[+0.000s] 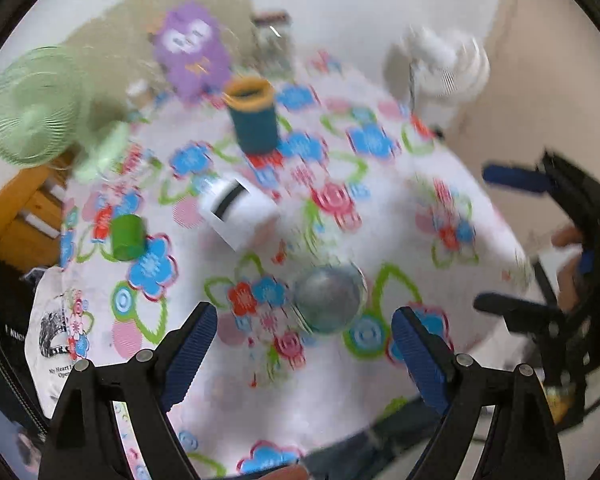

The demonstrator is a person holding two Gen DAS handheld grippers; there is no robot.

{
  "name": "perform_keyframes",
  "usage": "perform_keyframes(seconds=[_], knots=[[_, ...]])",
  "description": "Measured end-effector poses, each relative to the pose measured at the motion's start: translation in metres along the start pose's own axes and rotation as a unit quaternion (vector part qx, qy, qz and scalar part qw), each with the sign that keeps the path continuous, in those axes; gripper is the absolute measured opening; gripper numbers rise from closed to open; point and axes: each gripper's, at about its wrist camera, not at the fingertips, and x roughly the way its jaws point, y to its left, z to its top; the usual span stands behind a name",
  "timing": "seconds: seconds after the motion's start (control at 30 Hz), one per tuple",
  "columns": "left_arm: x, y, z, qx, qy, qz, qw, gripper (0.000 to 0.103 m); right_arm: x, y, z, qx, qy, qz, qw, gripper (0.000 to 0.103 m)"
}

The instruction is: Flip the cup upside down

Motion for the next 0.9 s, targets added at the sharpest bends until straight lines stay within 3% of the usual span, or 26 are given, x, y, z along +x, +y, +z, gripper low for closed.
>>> perform_keyframes(seconds=[0.17, 0.4, 0.57, 0.77, 0.9], knots=[[-0.022, 0.010, -0.015, -0.056, -0.101, -0.001, 0.9934, 0.091, -0.007, 0.006, 0.011, 0.017, -0.009, -0.037, 0.999, 0.088], [-0.045, 0.022, -0.040, -0.129, -0.214, 0.033, 0.9676, 0.094, -0.020, 0.014, 0.019, 0.059, -0.041, -0.061, 0.996, 0.088], [-0.051, 0.028, -0.060, -0.167, -0.257, 0.072, 0.9491, 0.095, -0.033, 0.023, 0.021, 0.086, -0.079, -0.073, 0.990, 0.095], [-0.058, 0.038, -0.079, -0.211, -0.294, 0.105, 0.9262, 0.099, -0.033, 0.037, 0.017, 0.084, -0.082, -0.074, 0.990, 0.096], [-0.063, 0.038, -0.086, -0.215, -0.306, 0.120, 0.9196, 0.103, -0.035, 0.047, 0.016, 0.072, -0.089, -0.083, 0.990, 0.103]])
